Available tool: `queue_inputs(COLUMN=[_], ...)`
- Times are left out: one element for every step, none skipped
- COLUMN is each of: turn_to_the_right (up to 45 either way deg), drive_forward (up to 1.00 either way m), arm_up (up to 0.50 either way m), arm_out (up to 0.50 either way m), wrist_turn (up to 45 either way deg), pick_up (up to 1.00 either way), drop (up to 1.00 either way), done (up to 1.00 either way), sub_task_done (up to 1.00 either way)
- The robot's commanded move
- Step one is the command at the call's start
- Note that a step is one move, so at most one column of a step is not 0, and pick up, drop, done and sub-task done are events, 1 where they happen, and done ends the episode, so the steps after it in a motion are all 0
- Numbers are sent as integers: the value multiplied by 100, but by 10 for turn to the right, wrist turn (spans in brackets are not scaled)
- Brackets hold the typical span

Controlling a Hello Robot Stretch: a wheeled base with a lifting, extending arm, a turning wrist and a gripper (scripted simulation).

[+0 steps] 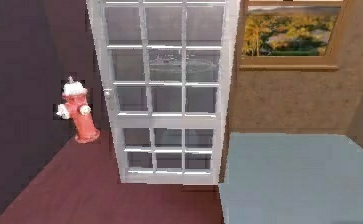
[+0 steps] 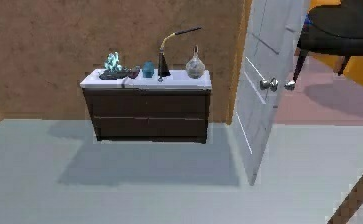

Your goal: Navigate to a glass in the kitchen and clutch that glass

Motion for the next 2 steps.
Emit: queue_inputs(turn_to_the_right=[-450, -390], drive_forward=[0, 0], arm_up=[0, 0], arm_out=[0, 0], wrist_turn=[0, 0], pick_up=[0, 0], drop=[0, 0], done=[0, 0], sub_task_done=[0, 0])
